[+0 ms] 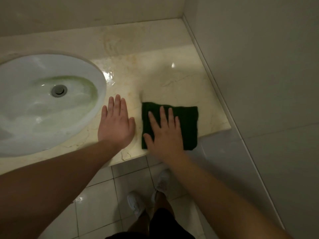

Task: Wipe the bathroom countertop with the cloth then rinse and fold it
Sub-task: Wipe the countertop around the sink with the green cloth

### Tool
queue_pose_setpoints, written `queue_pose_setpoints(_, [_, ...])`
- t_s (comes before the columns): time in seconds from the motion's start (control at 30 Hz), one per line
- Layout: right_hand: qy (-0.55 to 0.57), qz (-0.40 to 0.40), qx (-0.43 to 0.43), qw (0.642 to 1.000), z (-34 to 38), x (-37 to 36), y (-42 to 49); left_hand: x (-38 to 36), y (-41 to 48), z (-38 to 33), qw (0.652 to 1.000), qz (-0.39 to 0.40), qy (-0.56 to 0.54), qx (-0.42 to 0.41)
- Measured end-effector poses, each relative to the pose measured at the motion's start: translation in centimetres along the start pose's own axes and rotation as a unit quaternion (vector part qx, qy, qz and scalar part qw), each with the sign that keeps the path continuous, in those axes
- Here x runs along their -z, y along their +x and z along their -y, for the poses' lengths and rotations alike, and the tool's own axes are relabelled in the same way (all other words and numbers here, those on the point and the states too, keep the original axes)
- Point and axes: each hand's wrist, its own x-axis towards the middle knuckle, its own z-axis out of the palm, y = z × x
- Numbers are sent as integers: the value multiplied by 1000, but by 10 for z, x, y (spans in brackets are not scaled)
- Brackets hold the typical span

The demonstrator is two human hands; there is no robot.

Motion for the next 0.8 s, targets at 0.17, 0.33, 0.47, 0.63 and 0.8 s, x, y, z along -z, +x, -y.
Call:
queue_pose_setpoints(0.17, [23,-11,-83,996,-70,2,-26,-1,-1,1,1000,-2,1,-1])
queue_pose_setpoints(0.33, [37,-37,-201,978,-114,14,2,-1,1,0,1000,3,0,1])
queue_pose_setpoints(0.47, [42,-47,-203,977,-122,24,36,0,2,-2,1000,12,-8,7])
queue_pose_setpoints(0.63, [46,-44,-170,983,-123,37,89,2,7,-4,1000,13,-23,16])
queue_pose_setpoints(0.8, [47,-34,-142,988,-124,50,152,8,47,-9,996,-10,-64,57])
